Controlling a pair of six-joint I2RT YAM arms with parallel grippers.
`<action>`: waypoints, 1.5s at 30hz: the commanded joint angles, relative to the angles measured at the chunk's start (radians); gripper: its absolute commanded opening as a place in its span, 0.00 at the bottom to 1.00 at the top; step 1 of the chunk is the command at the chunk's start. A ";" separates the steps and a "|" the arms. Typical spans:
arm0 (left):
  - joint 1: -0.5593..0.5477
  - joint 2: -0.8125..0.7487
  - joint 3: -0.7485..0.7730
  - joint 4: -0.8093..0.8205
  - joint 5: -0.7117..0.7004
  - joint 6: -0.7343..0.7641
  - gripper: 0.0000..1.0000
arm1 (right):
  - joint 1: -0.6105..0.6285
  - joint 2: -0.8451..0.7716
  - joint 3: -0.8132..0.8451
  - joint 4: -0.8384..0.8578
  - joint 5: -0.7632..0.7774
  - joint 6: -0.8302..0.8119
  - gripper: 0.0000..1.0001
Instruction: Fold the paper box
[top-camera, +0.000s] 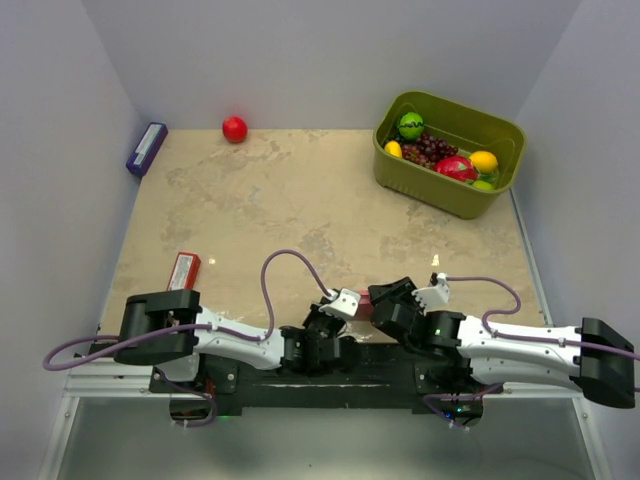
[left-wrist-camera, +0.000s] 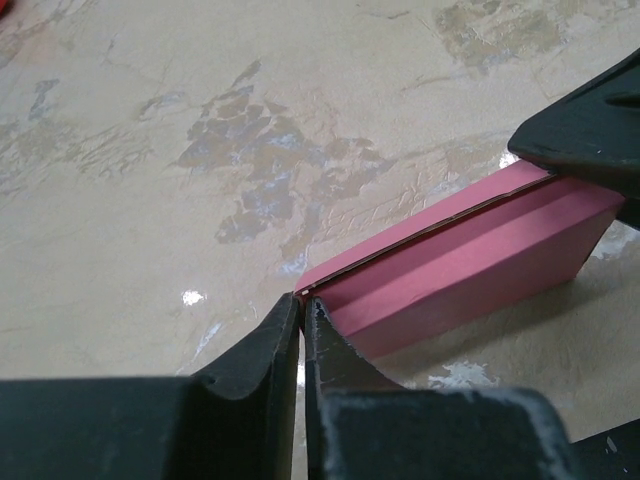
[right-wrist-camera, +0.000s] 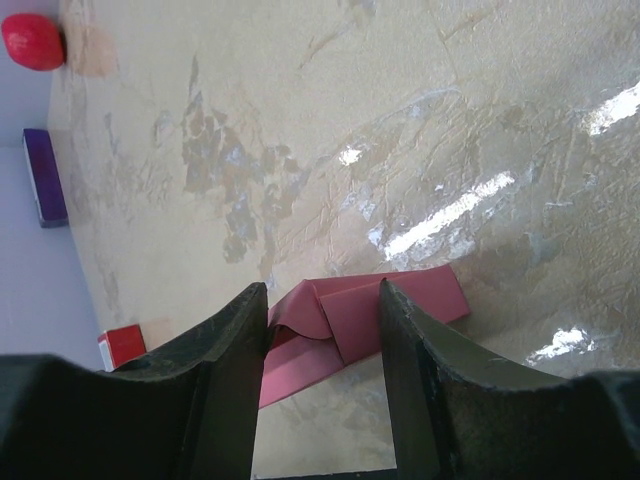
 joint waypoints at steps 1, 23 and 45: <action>-0.038 0.071 -0.067 -0.034 0.342 -0.075 0.03 | 0.017 0.055 -0.038 -0.014 -0.128 0.012 0.00; -0.039 0.088 -0.125 0.062 0.360 0.013 0.00 | 0.019 -0.129 0.160 -0.211 -0.068 -0.426 0.67; -0.038 0.172 -0.053 -0.007 0.398 -0.007 0.00 | 0.020 -0.132 0.295 -0.517 -0.103 -0.681 0.38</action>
